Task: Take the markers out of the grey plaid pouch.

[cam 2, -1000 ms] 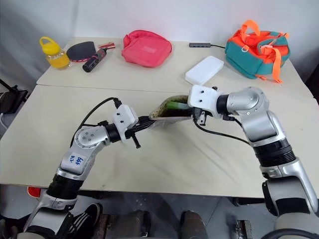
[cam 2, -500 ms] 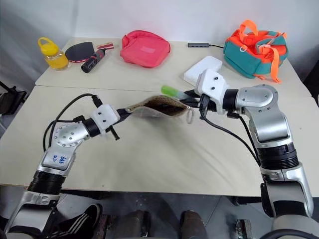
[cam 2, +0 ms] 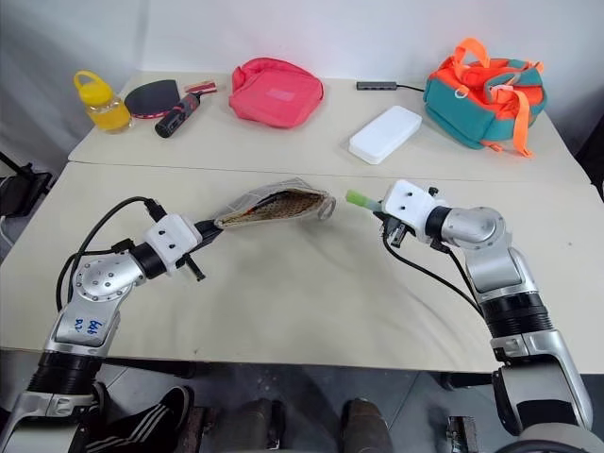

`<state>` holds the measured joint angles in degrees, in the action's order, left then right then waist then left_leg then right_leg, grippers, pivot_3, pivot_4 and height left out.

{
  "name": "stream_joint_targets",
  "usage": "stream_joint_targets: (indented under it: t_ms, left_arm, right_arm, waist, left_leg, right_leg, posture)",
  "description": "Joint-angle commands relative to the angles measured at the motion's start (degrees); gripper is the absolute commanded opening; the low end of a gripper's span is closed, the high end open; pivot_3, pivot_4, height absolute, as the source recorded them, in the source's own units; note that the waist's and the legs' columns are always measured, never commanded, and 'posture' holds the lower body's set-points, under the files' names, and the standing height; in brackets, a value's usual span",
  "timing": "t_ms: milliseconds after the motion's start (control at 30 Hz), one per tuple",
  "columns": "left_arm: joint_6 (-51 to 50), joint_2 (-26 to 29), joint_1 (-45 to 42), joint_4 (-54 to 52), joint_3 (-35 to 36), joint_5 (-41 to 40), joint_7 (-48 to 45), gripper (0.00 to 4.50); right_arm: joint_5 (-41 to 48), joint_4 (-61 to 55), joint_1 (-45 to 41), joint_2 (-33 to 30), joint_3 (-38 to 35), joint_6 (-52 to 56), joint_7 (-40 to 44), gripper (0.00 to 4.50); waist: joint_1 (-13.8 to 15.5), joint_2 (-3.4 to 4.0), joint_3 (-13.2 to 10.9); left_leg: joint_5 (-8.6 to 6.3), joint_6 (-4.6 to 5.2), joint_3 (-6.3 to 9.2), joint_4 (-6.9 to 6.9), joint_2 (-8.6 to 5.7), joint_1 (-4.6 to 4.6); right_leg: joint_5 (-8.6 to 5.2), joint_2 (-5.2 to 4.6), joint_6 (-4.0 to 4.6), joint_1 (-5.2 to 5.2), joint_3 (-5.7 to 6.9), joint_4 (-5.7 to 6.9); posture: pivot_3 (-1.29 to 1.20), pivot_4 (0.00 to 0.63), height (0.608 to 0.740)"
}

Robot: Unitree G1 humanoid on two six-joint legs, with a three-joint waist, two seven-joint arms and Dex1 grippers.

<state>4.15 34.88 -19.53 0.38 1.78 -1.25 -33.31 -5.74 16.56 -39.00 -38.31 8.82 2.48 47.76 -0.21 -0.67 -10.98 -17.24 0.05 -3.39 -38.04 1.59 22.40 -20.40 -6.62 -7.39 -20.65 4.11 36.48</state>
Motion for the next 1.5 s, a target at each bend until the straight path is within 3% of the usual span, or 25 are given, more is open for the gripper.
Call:
stream_joint_targets:
  t_ms: [33,167,433,600,833,933,1167,1267,1500]
  left_arm:
    - [-1.1,-1.1,-0.3,-3.5,1.6,-2.7,0.4,0.0]
    - [-2.4,-2.3,-1.1,-4.1,2.2,-4.6,0.4,0.0]
    - [-4.6,-3.6,-1.8,-4.7,2.8,-7.3,-0.3,0.0]
    - [-9.2,-4.9,-2.1,-6.3,4.0,-12.3,-1.4,0.0]
    - [-21.0,-7.3,-2.6,-10.4,4.5,-21.5,-2.0,0.0]
    - [-25.9,-8.2,-2.8,-11.9,4.6,-24.1,-1.2,0.0]
    - [-29.2,-8.7,-1.8,-13.7,2.1,-23.4,-1.1,0.0]
    - [-31.1,-9.0,-1.6,-15.2,1.6,-24.1,-1.5,0.0]
    - [-33.9,-8.9,-1.8,-16.5,1.4,-24.7,-2.3,0.0]
  right_arm:
    - [-2.5,0.7,0.7,-2.7,1.0,-1.0,1.3,0.44]
    - [-1.2,1.0,1.6,-3.2,0.3,0.3,2.7,0.44]
    - [1.1,-1.6,0.1,-5.4,-1.1,3.1,6.1,3.18]
    - [12.6,-10.4,-5.6,-5.4,-5.8,12.3,13.8,3.18]
    - [20.6,-20.3,-11.8,0.9,-6.0,21.5,12.3,3.18]
    - [21.8,-23.8,-10.4,3.8,-4.0,22.9,12.0,2.54]
    - [15.5,-24.3,-8.1,6.2,4.4,17.8,11.3,0.04]
    - [12.0,-20.5,-8.4,5.8,4.9,14.5,9.7,0.01]
    - [13.2,-18.2,-9.8,5.0,3.5,14.3,11.6,0.01]
  waist:
    - [0.0,0.0,0.0]
    - [0.1,0.0,0.0]
    - [-0.1,0.0,0.0]
    - [-0.1,0.05,0.0]
    - [0.1,0.04,0.0]
    - [0.2,0.04,0.0]
    - [0.0,0.03,0.0]
    - [0.0,0.03,0.0]
    - [0.0,0.03,0.0]
  left_leg:
    - [0.0,0.0,0.0,0.0,0.0,0.0]
    - [0.0,0.0,0.03,0.0,-0.01,0.0]
    - [0.0,-0.01,-0.06,-0.01,0.03,-0.04]
    - [0.0,-0.01,-0.06,-0.01,0.06,-0.03]
    - [-0.01,-0.02,0.08,0.0,0.07,-0.03]
    - [-0.01,-0.02,0.13,-0.02,0.04,0.02]
    - [-0.01,-0.02,0.1,-0.01,0.02,0.01]
    - [-0.01,-0.02,0.1,-0.02,0.01,0.0]
    - [-0.01,-0.02,0.11,-0.01,0.03,0.0]
  right_leg:
    - [0.0,0.0,0.0,0.0,0.0,0.0]
    - [0.0,0.0,0.0,0.03,0.04,-0.02]
    - [0.01,0.04,0.02,0.02,-0.01,-0.01]
    - [0.01,0.05,0.02,0.0,-0.03,-0.02]
    - [0.03,0.01,0.05,0.05,0.07,-0.03]
    - [0.03,-0.01,0.05,0.05,0.1,-0.02]
    - [0.03,0.04,0.04,0.02,0.09,-0.01]
    - [0.03,0.04,0.04,0.03,0.08,-0.01]
    - [0.03,0.06,0.04,0.03,0.09,-0.03]
  posture:
    - [0.0,0.15,0.74]
    - [0.0,0.15,0.74]
    - [0.0,0.15,0.74]
    - [0.0,0.15,0.74]
    - [0.0,0.15,0.74]
    - [0.0,0.15,0.74]
    - [0.0,0.15,0.74]
    - [0.0,0.15,0.74]
    - [0.0,0.15,0.74]
